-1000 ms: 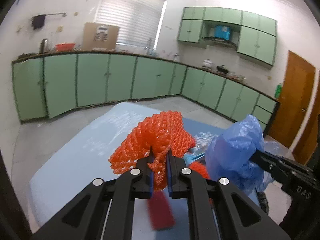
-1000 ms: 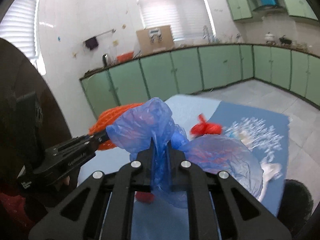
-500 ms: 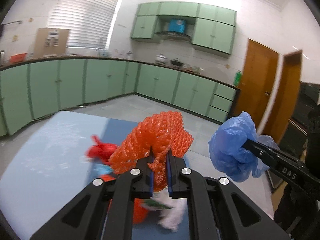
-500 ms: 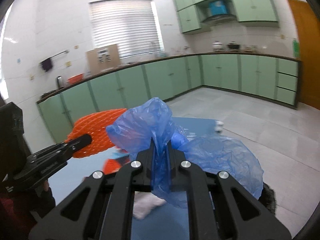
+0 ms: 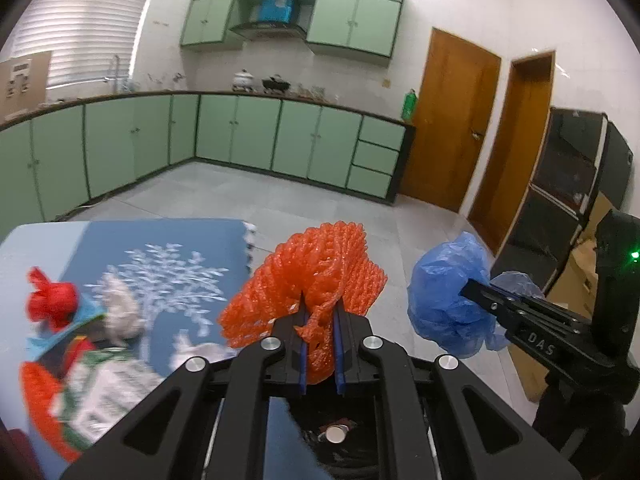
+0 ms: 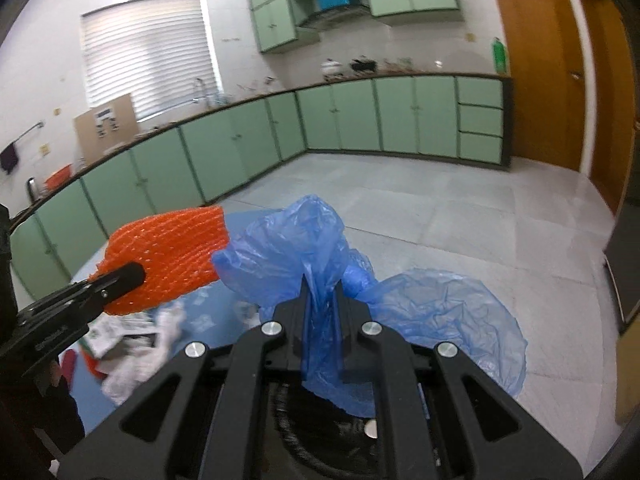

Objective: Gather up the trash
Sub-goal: 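Carry net and bag over the bin and open both tools to drop them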

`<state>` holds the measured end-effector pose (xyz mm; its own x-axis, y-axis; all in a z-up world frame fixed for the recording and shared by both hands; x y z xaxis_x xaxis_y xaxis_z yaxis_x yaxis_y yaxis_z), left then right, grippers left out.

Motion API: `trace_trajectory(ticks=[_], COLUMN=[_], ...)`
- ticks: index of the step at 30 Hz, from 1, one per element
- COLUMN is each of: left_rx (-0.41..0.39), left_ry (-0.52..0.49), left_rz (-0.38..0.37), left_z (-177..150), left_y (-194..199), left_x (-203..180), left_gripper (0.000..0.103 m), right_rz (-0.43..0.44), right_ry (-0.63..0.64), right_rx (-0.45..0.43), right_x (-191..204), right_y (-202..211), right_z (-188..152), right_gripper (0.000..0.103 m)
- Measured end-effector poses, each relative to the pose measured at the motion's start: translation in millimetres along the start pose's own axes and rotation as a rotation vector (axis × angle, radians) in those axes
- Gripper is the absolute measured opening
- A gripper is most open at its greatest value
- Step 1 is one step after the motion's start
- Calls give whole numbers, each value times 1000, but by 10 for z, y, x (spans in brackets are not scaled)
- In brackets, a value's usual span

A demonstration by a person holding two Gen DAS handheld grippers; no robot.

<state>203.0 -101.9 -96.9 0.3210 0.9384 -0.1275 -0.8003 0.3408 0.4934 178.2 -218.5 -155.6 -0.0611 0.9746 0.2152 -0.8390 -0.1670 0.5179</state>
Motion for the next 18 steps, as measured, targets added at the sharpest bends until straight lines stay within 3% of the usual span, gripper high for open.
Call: trace_trajectory(ticks=[6, 18], left_rx=[61, 184], left_ry=[-25, -40], left_rz=[-41, -57], left_z=[-163, -411], left_y=[-419, -1062], left_x=[-271, -400], left_gripper=[10, 10], right_rz=[-49, -67], right_ry=[-42, -84], right_rx=[44, 105], right_x=[-409, -606], right_y=[-279, -644], right_z=[-152, -324], right_gripper=[8, 11])
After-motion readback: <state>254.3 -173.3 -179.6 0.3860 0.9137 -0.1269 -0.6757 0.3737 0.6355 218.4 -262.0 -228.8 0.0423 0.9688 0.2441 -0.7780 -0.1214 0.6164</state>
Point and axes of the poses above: each gripper's, at about its wrist camera, not at the fingertips, and y roughly against the way its jaws point, x to its left, z to its top, the point moved 9 cm from there along -y, roughly the way its jaws point, and after that the axes turned 4 degrees about -y, right-handed, at the moved point
